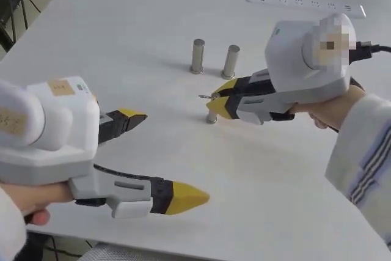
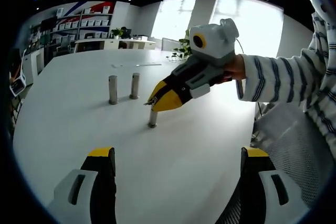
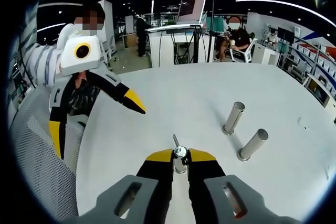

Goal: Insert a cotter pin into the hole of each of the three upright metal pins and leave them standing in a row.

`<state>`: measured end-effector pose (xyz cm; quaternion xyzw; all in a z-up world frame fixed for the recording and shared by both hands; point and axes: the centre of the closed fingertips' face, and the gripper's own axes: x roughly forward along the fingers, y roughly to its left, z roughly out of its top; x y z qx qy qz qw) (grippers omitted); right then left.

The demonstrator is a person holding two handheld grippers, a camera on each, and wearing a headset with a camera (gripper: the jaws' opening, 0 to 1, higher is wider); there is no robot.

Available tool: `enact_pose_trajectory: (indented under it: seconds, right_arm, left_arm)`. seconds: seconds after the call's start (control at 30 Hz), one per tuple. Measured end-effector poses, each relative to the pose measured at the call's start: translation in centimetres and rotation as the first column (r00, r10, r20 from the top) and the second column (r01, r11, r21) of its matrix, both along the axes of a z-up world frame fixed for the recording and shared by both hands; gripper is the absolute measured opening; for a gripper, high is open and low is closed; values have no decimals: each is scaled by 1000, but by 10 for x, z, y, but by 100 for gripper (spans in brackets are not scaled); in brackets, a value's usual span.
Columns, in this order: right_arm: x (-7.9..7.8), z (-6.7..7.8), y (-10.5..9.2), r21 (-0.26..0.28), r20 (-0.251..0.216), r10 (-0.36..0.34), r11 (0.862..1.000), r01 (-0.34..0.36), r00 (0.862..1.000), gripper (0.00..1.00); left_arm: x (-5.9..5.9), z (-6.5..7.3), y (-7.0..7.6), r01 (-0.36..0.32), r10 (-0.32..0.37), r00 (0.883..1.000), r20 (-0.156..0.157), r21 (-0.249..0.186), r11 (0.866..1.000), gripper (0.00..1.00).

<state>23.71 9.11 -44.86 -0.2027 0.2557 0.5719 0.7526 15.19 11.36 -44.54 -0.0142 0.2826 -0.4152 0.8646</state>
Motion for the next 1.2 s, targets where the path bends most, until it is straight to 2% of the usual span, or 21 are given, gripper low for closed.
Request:
enact_pose_trajectory:
  seconds: [0.1,0.17,0.23,0.27,0.43,0.6,0.77,0.93,1.07,1.2]
  right_arm:
    - [-1,4,2,13,31,11,1000,-11,999,8]
    - [-3,8,3,26,15,4,1000,-5,1000,18]
    - [-4,13,3,45,-15,-21,999,21,1000,23]
    - [-3,15,2,50,-12,-20,999,21,1000,26]
    - [-6,34,-6,96,-19,-54,994,56,998,31]
    - [-8,52,-25,143,-28,-129,981,132,991,40]
    - [-18,65,-40,200,-79,-175,962,188,981,47]
    - [-28,67,-54,200,-95,-199,956,215,975,57]
    - [-37,63,-66,204,-120,-237,944,258,964,67]
    - [-45,54,-81,184,-142,-276,936,300,951,83]
  left_arm:
    - [-2,1,-2,5,-5,1000,-3,-11,1000,99]
    - [-1,2,-2,5,-5,1000,-1,-9,1000,99]
    - [-1,2,-2,4,-4,1000,1,-8,1000,99]
    - [-1,3,-2,5,-5,1000,3,-6,1000,99]
    - [2,10,-2,7,-7,1000,16,-6,1000,99]
    - [7,16,-1,-7,8,1000,25,-15,1000,99]
    - [9,22,0,-41,42,999,23,-48,998,99]
    - [8,26,2,-57,58,998,18,-54,997,99]
    - [10,31,3,-79,80,997,18,-70,994,99]
    - [13,33,4,-91,92,996,16,-71,993,99]
